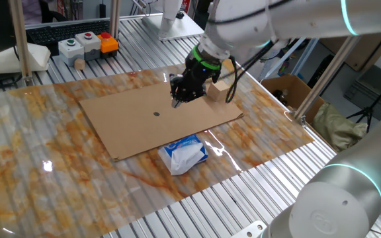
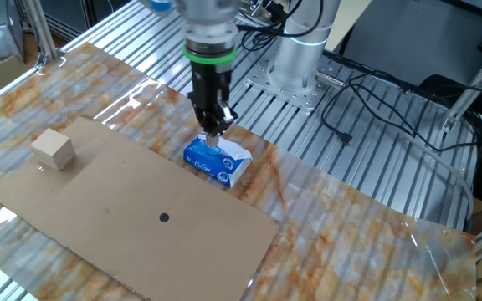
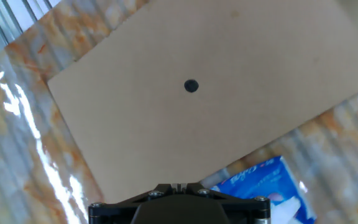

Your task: Grab the block and place it at the designated location

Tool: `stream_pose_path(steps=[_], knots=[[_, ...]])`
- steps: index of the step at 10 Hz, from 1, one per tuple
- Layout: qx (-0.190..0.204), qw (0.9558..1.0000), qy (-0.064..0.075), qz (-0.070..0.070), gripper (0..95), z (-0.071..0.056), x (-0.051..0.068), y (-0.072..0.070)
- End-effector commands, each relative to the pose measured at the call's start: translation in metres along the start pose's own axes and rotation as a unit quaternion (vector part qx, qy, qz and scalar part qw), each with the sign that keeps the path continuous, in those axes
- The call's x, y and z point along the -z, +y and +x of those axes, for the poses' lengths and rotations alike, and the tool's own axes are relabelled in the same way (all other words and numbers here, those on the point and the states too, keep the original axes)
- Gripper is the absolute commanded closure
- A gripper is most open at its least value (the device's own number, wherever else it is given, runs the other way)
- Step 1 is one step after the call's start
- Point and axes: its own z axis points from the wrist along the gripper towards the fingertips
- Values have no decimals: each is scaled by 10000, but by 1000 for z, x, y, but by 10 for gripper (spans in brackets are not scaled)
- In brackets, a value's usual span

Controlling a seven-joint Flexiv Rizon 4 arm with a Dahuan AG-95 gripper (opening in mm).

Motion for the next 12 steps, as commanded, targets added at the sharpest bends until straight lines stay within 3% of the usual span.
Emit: stream_pose_path(steps=[1,9,12], knots=[[724,9963,-160,432,950,-1,0,0],[981,9943,-120,397,950,-1,0,0],[1130,9928,-1,404,950,-1,0,0]])
